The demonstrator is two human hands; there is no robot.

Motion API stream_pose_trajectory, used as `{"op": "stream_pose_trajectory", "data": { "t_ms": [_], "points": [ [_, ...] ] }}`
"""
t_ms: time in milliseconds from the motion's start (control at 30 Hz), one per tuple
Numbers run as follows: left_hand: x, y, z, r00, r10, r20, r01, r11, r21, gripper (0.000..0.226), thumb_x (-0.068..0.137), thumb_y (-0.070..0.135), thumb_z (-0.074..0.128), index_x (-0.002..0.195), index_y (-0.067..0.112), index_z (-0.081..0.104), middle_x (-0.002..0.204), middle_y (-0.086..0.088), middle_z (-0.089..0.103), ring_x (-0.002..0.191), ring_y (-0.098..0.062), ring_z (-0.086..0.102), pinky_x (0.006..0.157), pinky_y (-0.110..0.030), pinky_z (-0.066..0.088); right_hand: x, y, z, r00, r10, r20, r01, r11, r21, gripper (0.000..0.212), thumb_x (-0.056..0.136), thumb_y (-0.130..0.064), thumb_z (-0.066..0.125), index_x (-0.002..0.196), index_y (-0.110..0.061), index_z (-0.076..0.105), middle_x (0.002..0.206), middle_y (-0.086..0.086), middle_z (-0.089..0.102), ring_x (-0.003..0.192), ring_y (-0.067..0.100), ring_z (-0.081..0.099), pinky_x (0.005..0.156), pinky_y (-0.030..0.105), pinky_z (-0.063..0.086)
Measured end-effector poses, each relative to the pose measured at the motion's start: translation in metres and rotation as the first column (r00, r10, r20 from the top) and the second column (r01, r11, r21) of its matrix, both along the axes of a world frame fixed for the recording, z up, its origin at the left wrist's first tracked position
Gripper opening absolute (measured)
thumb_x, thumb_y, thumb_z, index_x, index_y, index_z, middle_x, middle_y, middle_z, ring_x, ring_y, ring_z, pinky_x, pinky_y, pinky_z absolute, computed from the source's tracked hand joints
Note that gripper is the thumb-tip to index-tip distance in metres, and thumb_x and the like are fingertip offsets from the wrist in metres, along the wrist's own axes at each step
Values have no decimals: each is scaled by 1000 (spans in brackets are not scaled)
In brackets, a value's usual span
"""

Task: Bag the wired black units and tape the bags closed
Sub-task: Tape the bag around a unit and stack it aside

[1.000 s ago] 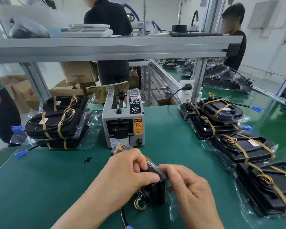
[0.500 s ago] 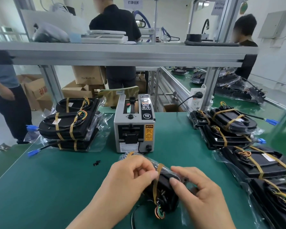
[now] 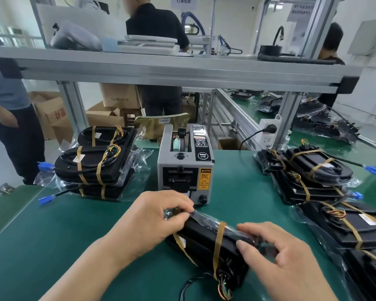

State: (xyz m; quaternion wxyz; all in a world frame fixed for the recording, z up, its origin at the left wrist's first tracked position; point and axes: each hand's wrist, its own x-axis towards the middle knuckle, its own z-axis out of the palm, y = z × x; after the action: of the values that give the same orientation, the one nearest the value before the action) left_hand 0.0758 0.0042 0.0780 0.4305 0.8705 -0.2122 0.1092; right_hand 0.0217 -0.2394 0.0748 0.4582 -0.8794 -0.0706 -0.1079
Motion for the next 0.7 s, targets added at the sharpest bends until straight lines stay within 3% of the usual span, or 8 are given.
{"op": "stream_pose_trajectory", "data": {
  "t_ms": [133,233,333,433,567,700],
  "points": [
    [2,-2,-3,985,-37,167,24,997,79,11,87,15,65,89,18,75,94,16,72,92,-5,68,81,-24,53,9,11,18,998,47,50,-26,936,-352,38,74,-52,76,109,-47,63,108,-37,57,108,-11,52,87,8,38],
    [4,-5,-3,985,-35,170,25,998,57,12,88,19,63,90,16,75,90,11,72,87,-7,67,79,-29,52,26,36,32,982,187,-2,-160,837,-523,49,78,-63,62,121,-42,53,117,-29,53,111,-5,48,90,17,40],
    [9,-5,0,987,-59,147,50,996,67,10,88,16,64,88,14,74,83,11,70,79,-4,64,73,-20,50,45,56,41,963,265,-39,-243,803,-544,33,82,-56,63,102,-31,58,98,-13,60,94,11,56,82,30,47],
    [13,-2,3,997,-58,48,56,997,53,12,89,6,68,84,16,73,76,12,67,69,-2,59,63,-10,42,58,60,41,962,272,-36,-251,818,-518,21,86,-47,65,80,-29,55,82,-12,56,84,13,56,76,32,48],
    [18,3,7,979,-10,-203,11,1000,1,20,86,10,71,81,29,71,78,5,69,66,-3,57,65,-20,48,63,64,30,958,287,-13,-257,837,-483,23,87,-43,61,72,-31,49,77,-13,53,79,12,54,68,29,44],
    [24,3,6,918,-15,-396,-59,983,-173,14,83,11,74,85,25,75,78,-2,72,69,-7,61,69,-23,51,68,68,29,960,277,-31,-256,833,-490,15,87,-36,58,76,-28,52,79,-8,59,79,17,58,67,32,46]
  ]
}}
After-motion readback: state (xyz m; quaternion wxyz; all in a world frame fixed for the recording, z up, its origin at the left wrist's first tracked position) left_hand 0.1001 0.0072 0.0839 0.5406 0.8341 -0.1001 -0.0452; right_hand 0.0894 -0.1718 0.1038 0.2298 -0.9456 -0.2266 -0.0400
